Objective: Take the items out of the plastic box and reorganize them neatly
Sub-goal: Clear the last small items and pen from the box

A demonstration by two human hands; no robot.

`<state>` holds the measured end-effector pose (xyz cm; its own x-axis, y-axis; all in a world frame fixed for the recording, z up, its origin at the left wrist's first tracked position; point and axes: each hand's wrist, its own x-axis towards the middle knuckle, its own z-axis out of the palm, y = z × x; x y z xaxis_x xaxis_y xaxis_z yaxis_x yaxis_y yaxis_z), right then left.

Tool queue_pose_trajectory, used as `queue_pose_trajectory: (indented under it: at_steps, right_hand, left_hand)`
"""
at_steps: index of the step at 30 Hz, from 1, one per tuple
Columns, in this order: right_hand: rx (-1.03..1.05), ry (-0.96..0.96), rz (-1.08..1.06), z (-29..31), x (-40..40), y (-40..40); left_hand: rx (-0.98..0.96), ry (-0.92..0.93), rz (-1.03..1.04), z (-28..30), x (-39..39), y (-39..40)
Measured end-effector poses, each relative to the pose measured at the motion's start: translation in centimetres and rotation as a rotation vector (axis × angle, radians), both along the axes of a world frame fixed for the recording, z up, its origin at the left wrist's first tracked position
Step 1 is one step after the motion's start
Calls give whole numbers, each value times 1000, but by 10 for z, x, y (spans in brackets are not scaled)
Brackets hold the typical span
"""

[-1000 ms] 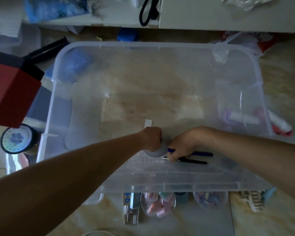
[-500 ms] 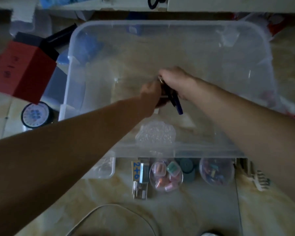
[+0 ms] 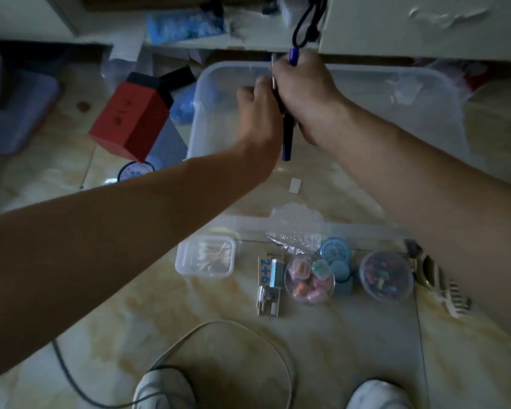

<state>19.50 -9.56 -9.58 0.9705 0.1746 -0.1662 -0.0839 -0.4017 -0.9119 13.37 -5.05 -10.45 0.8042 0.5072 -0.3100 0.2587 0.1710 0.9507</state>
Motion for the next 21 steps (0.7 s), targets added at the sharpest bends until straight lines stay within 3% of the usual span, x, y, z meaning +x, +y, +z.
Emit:
queue_pose_trajectory:
  at_steps: [8, 13, 17, 21]
  right_hand:
    - [174, -98, 124, 31, -105, 14]
    - [270, 60, 247, 20, -189, -13]
    - [128, 296, 165, -33, -233, -31]
    - [-50, 494, 33, -90, -246, -35]
  left_hand:
    - [158, -116, 64, 29, -96, 23]
    - [192, -147, -62, 18, -193, 10]
    - [-24, 136, -119, -21, -233, -10]
    - [-63, 374, -131, -78, -244, -23]
